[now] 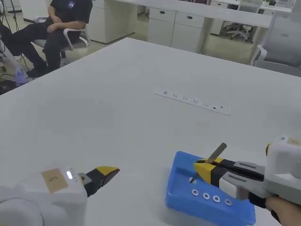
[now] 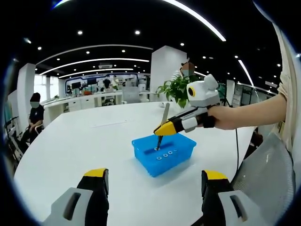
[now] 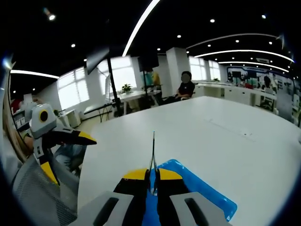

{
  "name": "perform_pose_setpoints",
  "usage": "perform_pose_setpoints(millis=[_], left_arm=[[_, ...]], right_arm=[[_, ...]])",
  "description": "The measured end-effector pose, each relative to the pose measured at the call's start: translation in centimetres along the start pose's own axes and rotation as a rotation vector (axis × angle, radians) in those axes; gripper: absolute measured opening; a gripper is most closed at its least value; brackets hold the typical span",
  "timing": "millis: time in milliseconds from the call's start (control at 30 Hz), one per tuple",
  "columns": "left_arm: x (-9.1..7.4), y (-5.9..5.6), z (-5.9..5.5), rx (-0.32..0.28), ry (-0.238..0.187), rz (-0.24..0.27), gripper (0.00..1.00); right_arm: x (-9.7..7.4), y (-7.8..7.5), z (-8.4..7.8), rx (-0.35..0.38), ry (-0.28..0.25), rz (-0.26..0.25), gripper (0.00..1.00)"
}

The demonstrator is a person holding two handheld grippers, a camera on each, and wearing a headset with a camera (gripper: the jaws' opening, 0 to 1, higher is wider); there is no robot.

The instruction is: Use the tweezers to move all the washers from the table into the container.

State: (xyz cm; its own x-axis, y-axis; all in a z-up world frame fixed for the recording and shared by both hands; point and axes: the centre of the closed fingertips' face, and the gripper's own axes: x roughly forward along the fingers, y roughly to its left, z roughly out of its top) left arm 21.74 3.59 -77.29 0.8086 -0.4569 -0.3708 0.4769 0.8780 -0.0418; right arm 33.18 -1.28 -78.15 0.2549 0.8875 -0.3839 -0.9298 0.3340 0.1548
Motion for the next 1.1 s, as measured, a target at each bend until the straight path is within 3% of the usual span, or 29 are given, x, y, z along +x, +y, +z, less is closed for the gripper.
perform_pose_setpoints(millis=[433, 667, 1100], left_arm=[[0.0, 0.0, -0.2, -0.003, 0.009, -0.002, 0.83], [0.1, -0.1, -0.3, -0.004, 0.015, -0.005, 0.82], [0.1, -0.1, -0.5, -0.009, 0.016, -0.005, 0.82]], right_arm=[[1.8, -1.4, -1.9, 0.026, 0.057, 0.007, 0.03], [2.8, -1.3, -2.9, 0.025, 0.091, 0.019, 0.03], [3.2, -1.6, -3.9, 0.002, 0.115, 0.026, 0.03]])
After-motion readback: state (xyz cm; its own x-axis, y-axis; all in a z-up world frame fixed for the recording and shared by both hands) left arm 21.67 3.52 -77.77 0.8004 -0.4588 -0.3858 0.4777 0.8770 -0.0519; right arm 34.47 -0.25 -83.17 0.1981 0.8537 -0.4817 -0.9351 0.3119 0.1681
